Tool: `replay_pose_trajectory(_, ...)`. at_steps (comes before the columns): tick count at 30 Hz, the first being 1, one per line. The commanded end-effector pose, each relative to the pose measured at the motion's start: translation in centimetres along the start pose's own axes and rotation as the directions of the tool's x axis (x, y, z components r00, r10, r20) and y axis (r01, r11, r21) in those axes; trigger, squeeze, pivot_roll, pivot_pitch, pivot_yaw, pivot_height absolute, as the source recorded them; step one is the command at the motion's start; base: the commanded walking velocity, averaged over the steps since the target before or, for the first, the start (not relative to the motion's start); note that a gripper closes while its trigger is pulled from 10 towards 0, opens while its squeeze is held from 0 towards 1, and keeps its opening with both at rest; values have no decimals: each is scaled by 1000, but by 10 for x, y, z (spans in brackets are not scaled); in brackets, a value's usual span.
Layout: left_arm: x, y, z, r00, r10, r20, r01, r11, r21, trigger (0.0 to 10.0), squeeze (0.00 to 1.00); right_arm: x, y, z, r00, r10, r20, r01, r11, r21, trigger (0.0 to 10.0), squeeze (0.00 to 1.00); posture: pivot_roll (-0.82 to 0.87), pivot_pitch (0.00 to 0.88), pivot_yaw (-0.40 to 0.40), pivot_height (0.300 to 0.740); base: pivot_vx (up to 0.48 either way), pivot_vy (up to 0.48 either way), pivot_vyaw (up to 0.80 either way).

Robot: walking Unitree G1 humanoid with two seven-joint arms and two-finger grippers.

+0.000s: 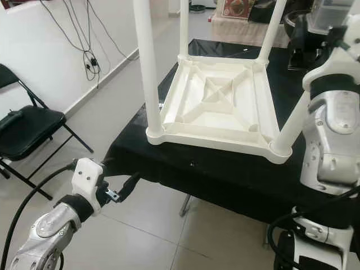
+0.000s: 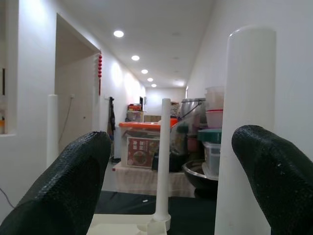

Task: Building children table

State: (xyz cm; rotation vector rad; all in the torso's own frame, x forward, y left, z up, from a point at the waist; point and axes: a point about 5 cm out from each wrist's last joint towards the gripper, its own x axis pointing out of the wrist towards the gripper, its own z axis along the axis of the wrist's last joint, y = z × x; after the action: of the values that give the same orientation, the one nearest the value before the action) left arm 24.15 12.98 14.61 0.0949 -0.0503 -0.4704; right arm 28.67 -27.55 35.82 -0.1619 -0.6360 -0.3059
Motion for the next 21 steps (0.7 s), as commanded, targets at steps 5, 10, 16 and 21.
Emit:
replay_pose_trajectory(5,-5,0,-1,1000,6,-9,-6,1000,4,10000,0,10,-24,28,991,-62,118,66,997,-27,10000,0,-31,103,5,740,0,0,0)
replay_pose_trajectory(10,-5,0,0,1000,6,-10,-6,1000,6,10000,0,15,-40,39,982,-99,163,112,992,-67,10000,0,-29,104,5,740,0,0,0)
replay_pose_trajectory(16,-5,-1,-1,1000,4,-11,-4,1000,3,10000,0,12,-29,-12,994,-41,-105,26,990,-142,10000,0,-32,104,2,740,0,0,0)
replay_pose_trajectory(21,-5,-1,0,1000,8,-9,-8,1000,3,10000,0,0,-2,-45,964,74,-256,-93,994,-63,10000,0,-25,103,-2,740,0,0,0)
